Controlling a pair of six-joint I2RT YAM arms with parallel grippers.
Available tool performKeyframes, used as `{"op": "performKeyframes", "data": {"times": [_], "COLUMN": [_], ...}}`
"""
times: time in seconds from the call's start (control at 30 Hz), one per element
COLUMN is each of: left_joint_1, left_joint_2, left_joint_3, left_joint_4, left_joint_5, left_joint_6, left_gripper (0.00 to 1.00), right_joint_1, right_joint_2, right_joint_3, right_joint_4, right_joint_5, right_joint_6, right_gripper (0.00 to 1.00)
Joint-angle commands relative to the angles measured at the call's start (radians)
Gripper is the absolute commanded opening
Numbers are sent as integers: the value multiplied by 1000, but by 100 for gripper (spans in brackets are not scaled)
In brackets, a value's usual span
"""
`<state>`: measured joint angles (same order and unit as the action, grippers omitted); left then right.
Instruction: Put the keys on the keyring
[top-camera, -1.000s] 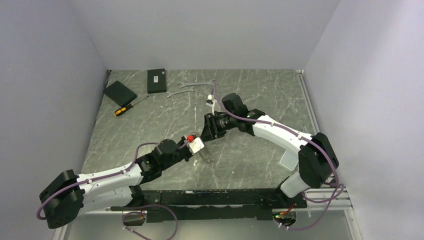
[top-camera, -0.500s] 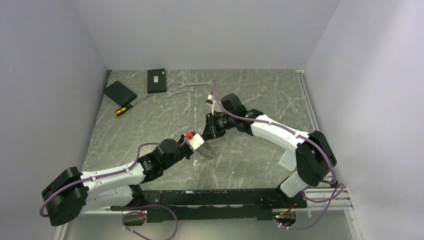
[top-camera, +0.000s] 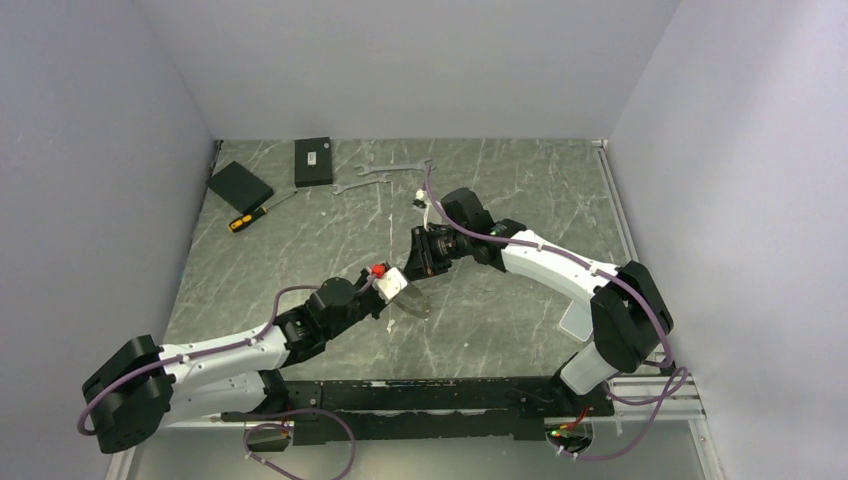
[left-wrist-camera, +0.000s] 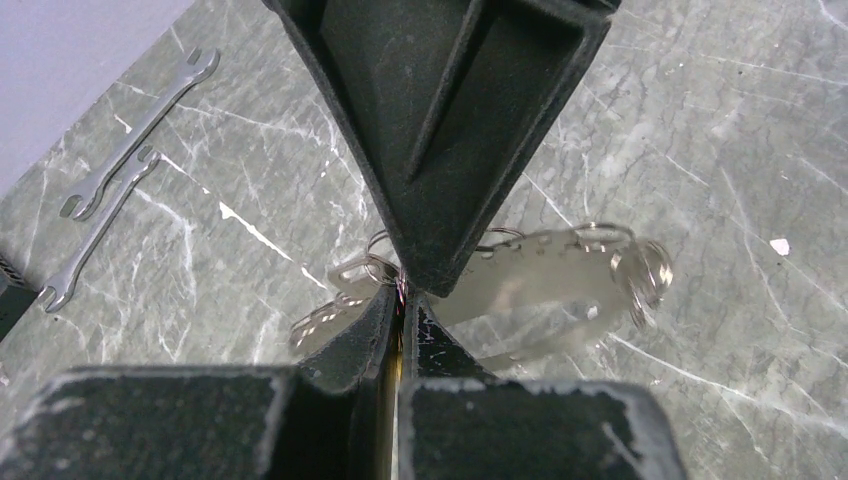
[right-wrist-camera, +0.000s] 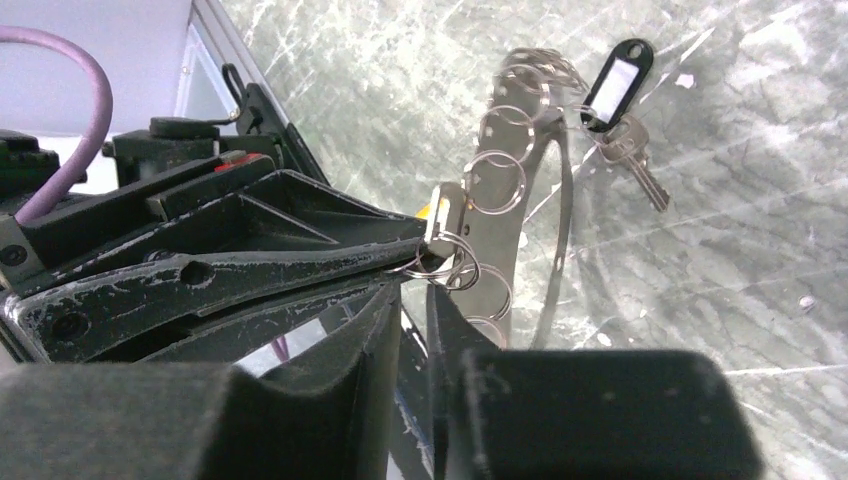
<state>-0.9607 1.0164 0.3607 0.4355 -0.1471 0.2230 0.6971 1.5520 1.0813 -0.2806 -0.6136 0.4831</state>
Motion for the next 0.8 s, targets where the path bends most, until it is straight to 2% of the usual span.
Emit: {"op": "performKeyframes", "data": {"times": [0.0, 0.07, 0.37, 0.6, 0.77], "left_joint_1": [3, 3, 2, 3, 2], "left_joint_2": [-36, -44, -33, -20, -25], "left_joint_3": [28, 19, 5, -17, -10], "left_joint_4": [34, 48, 98, 183, 165], "left_joint_5": [3, 4, 28, 115, 168], "left_joint_6": [1, -7, -38, -42, -25], "left_gripper": [0, 0, 0, 0, 0], "right_joint_1": [2, 2, 8, 12, 11], "right_joint_2": [-39, -43, -11, -1, -11], "right_joint_3": [-14, -10, 0, -2, 12], "right_joint_4": [54, 61, 85, 80, 59], "right_joint_5": [0, 1, -15, 11, 35], "right_joint_6": [1, 9, 31, 28, 3], "right_gripper": [27, 30, 31, 25, 24]}}
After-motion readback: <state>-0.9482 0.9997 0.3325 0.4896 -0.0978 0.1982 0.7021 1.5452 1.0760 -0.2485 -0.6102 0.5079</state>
